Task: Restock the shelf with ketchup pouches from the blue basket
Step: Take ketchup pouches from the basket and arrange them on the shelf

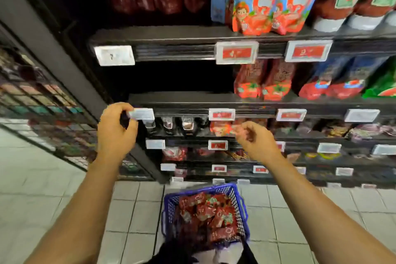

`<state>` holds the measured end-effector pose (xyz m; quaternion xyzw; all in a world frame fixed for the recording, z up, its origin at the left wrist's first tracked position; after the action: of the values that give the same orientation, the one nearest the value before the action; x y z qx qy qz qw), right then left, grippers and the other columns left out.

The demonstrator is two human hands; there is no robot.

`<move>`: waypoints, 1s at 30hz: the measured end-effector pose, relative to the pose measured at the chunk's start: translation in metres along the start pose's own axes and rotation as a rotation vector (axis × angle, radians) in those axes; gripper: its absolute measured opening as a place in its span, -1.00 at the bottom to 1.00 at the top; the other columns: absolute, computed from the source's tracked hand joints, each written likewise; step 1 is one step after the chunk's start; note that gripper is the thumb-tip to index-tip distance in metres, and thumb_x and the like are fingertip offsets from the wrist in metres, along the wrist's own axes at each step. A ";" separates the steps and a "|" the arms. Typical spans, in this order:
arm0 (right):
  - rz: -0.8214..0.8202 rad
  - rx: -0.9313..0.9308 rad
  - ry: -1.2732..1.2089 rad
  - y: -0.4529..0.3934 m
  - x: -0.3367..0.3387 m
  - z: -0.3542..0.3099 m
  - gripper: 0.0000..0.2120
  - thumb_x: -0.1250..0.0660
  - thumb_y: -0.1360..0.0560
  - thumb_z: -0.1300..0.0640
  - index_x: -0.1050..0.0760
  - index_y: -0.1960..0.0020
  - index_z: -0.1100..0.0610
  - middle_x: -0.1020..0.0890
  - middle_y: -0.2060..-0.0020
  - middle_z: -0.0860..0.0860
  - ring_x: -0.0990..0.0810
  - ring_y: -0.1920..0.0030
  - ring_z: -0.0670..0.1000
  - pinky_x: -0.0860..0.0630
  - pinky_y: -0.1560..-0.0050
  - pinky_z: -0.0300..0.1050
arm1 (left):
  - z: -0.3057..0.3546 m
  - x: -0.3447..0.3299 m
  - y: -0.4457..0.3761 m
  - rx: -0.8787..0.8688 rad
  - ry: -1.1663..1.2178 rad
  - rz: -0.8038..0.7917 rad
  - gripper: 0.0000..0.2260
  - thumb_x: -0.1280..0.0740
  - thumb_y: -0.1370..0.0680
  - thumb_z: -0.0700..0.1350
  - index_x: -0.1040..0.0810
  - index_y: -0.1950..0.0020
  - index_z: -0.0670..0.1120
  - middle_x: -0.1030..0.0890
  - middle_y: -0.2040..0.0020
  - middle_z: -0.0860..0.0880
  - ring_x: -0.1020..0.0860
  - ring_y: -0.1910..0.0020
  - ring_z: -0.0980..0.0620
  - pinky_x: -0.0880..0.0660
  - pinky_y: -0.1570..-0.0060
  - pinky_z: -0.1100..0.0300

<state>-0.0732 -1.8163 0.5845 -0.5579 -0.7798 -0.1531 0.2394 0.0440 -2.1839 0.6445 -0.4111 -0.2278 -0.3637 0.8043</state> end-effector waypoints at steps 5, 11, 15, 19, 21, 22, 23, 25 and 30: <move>-0.319 -0.364 0.147 0.054 -0.039 0.111 -0.74 -0.38 -0.51 0.27 -0.48 0.26 -0.02 -0.57 0.28 -0.05 -0.54 0.14 0.02 -0.46 0.08 -0.22 | -0.039 -0.047 0.112 0.452 -0.076 -0.376 -0.87 -0.42 -0.51 -0.27 -0.60 0.00 -0.07 -0.63 0.10 -0.05 -0.58 0.11 -0.07 -0.46 0.05 0.12; -0.473 -0.793 0.126 0.146 -0.075 0.177 -0.87 -0.42 -0.51 0.12 -0.58 -0.04 0.10 -0.66 0.03 0.11 -0.67 0.07 0.13 -0.67 0.06 0.06 | -0.062 -0.080 0.225 0.756 -0.097 -0.874 -0.94 -0.44 -0.51 -0.25 -0.62 0.06 -0.12 -0.64 0.10 -0.08 -0.63 0.11 0.06 -0.52 0.09 0.23; -0.475 -0.980 0.050 0.194 -0.102 0.193 -0.92 -0.40 -0.52 0.16 -0.56 0.02 0.16 -0.65 0.14 0.17 -0.61 0.22 0.10 -0.60 0.25 0.01 | -0.084 -0.101 0.290 0.865 -0.141 -1.124 -0.83 -0.42 -0.54 -0.17 -0.63 -0.10 -0.20 -0.67 -0.03 -0.17 -0.63 -0.06 -0.18 -0.56 -0.04 0.06; -0.492 -1.129 -0.035 0.212 -0.142 0.215 -0.94 -0.32 -0.54 0.23 -0.53 0.11 0.15 -0.59 0.32 0.07 -0.55 0.34 0.06 -0.47 0.37 -0.16 | -0.116 -0.126 0.335 0.926 -0.131 -1.174 -0.89 -0.37 -0.53 -0.16 -0.63 -0.03 -0.13 -0.67 0.05 -0.12 -0.64 0.00 -0.17 -0.46 0.14 0.15; -0.494 -1.148 -0.039 0.213 -0.167 0.229 -0.89 -0.29 -0.56 0.25 -0.51 0.13 0.13 -0.58 0.31 0.07 -0.56 0.32 0.07 -0.51 0.31 -0.13 | -0.136 -0.142 0.355 0.939 -0.151 -1.190 -0.89 -0.35 -0.53 -0.13 -0.61 -0.03 -0.07 -0.65 0.05 -0.07 -0.61 0.05 -0.12 -0.40 0.17 0.18; -0.458 -1.146 -0.038 0.215 -0.181 0.240 -0.90 -0.31 -0.55 0.26 -0.53 0.13 0.13 -0.59 0.28 0.11 -0.58 0.28 0.11 -0.53 0.24 -0.07 | -0.149 -0.153 0.368 0.940 -0.157 -1.199 -0.89 -0.35 -0.54 -0.12 -0.60 -0.04 -0.04 -0.63 0.04 -0.04 -0.58 0.07 -0.08 -0.38 0.16 0.18; -0.417 -1.152 -0.054 0.214 -0.196 0.250 -0.91 -0.33 -0.54 0.26 -0.55 0.13 0.14 -0.60 0.25 0.14 -0.58 0.25 0.13 -0.54 0.18 -0.01 | -0.161 -0.164 0.378 0.930 -0.163 -1.197 -0.88 -0.36 -0.54 -0.11 -0.59 -0.07 -0.01 -0.62 0.03 -0.03 -0.54 0.09 -0.05 -0.37 0.14 0.17; -0.385 -1.197 -0.108 0.216 -0.230 0.277 -0.94 -0.34 -0.54 0.27 -0.55 0.08 0.15 -0.60 0.20 0.15 -0.57 0.23 0.12 -0.56 0.17 -0.01 | -0.190 -0.192 0.405 0.928 -0.179 -1.208 -0.81 -0.35 -0.55 -0.08 -0.58 -0.16 -0.02 -0.60 -0.01 -0.03 -0.53 0.06 -0.06 -0.38 0.11 0.14; -0.309 -1.376 -0.190 0.207 -0.314 0.371 -0.92 -0.33 -0.55 0.25 -0.54 0.12 0.14 -0.56 0.30 0.04 -0.53 0.35 0.00 -0.56 0.29 -0.13 | -0.259 -0.270 0.470 0.945 -0.193 -1.245 -0.69 -0.34 -0.55 -0.05 -0.54 -0.28 -0.07 -0.61 -0.23 -0.18 -0.58 -0.15 -0.24 -0.52 -0.12 0.03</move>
<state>0.1291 -1.8104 0.0969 -0.4765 -0.5937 -0.5938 -0.2607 0.2541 -2.1039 0.0873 0.1480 -0.6154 -0.5745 0.5190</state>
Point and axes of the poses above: each hand's wrist, its own y-axis away from the middle knuckle, its own x-axis out of the back of the hand, z = x × y, the point moved 3 cm from there along -y, towards the middle knuckle
